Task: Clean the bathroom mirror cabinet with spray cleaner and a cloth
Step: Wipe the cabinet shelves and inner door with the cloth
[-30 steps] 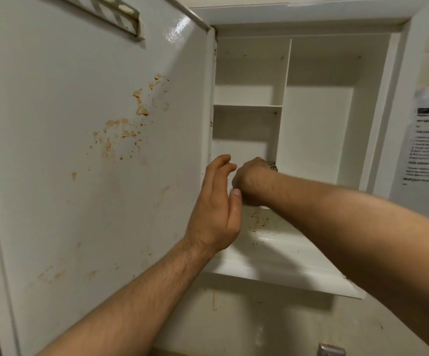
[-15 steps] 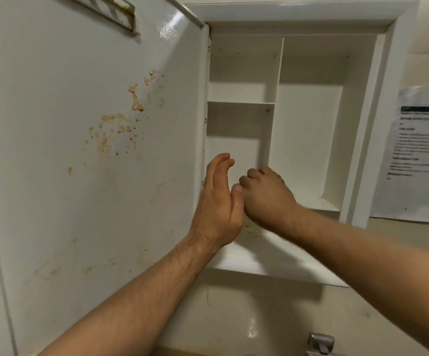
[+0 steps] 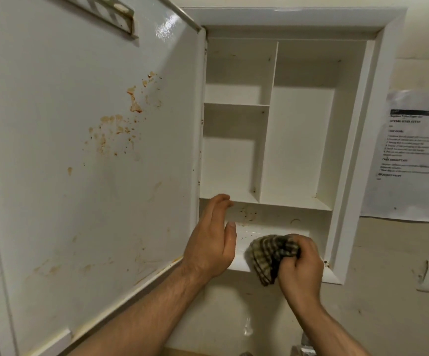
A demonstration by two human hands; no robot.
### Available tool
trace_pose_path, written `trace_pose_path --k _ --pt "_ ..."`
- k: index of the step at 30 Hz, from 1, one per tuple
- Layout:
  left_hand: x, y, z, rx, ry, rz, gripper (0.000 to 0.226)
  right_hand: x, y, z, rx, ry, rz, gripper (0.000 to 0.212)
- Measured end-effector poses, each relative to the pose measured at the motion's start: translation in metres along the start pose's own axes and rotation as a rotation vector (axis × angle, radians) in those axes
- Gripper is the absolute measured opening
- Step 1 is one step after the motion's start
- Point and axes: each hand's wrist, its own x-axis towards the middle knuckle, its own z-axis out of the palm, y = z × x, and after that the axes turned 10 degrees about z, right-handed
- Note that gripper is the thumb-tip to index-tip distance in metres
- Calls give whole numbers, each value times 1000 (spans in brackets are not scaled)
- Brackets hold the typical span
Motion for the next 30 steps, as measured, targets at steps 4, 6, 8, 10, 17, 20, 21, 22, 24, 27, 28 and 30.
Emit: trace_pose_path --k 4,6,8,10,17,20,21,22,24,27,28,30 --pt "-17 -5 12 40 -62 -23 32 15 -19 -11 76 77 78 32" --pt "-21 -5 17 38 -71 -23 28 27 -34 -15 79 114 -11 25" --pt "-22 -4 21 30 -73 -20 26 46 -51 -17 14 171 -173 27" --pt "-21 -2 24 27 -74 -9 25 73 -70 -14 -160 195 -328 35" --pt "-11 5 27 -7 -31 66 26 136 -110 30 -686 -339 -91 21" --pt "-7 1 27 8 -18 46 27 144 -109 21 -692 -555 24 21" --pt "-7 1 29 8 -19 29 27 148 -111 18 -689 -602 50 24" --pt "-7 1 30 4 -16 13 27 153 -116 18 -704 -640 66 25" --pt "-9 4 32 -6 -27 -6 27 162 -127 18 -794 -714 105 24" --pt "-16 10 35 -5 -47 -13 26 172 -145 12 -902 -835 164 30" --pt "-19 12 36 -6 -51 -15 26 172 -150 5 -913 -880 168 32" --pt "-23 13 36 5 -63 -17 25 165 -156 -15 -901 -936 119 28"
